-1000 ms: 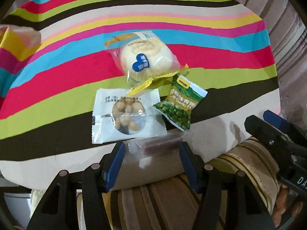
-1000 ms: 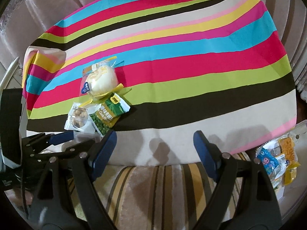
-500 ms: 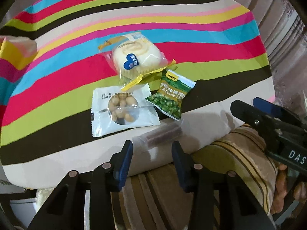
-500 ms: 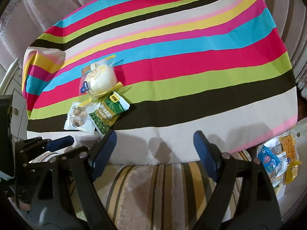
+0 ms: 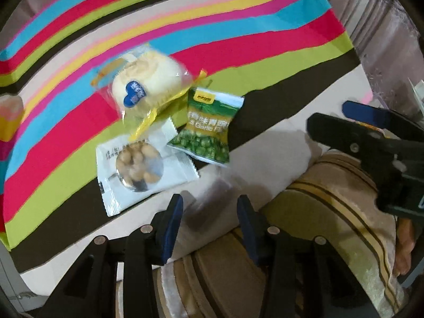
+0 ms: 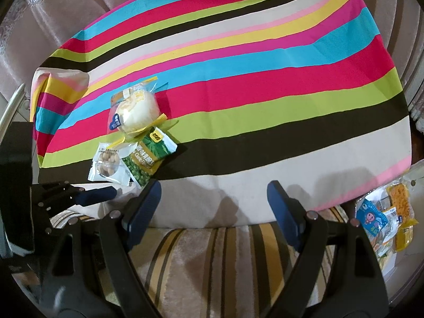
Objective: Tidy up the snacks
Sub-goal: 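Reach both tools back over the remaining snacks on the bed, then grasp a small clear pack with the left tool while the right tool grasps the green pea bag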
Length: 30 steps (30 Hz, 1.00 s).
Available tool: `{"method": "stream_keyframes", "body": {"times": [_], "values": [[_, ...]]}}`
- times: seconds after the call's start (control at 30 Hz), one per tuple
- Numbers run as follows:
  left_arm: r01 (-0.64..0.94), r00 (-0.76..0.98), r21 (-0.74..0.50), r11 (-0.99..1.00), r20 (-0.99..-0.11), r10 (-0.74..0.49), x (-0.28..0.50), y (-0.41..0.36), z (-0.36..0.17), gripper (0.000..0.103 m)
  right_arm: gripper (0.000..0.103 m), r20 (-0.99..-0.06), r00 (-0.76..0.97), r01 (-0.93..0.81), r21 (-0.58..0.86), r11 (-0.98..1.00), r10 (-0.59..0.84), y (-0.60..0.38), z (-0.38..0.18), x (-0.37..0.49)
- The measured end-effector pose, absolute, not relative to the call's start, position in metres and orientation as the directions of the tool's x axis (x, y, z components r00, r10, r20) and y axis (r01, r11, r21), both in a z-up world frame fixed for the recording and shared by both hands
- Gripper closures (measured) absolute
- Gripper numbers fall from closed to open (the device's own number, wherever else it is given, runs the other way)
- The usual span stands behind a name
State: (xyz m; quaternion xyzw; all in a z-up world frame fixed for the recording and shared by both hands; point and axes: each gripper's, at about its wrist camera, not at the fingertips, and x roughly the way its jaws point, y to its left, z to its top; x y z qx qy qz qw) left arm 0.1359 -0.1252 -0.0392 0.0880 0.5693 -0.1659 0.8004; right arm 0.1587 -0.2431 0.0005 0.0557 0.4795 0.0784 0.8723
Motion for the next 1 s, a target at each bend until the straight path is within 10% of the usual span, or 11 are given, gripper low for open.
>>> {"method": "stream_keyframes", "body": {"times": [0.27, 1.0], "values": [[0.297, 0.337, -0.091, 0.950, -0.922, -0.193, 0.125, -0.105, -0.031, 0.086, 0.019, -0.840, 0.515, -0.088, 0.147, 0.985, 0.171, -0.238, 0.000, 0.160], [0.032, 0.507, -0.296, 0.955, -0.818, -0.271, 0.107, -0.034, -0.016, 0.090, 0.019, -0.865, 0.439, -0.107, 0.219, 0.970, 0.244, -0.168, -0.009, 0.217]]}}
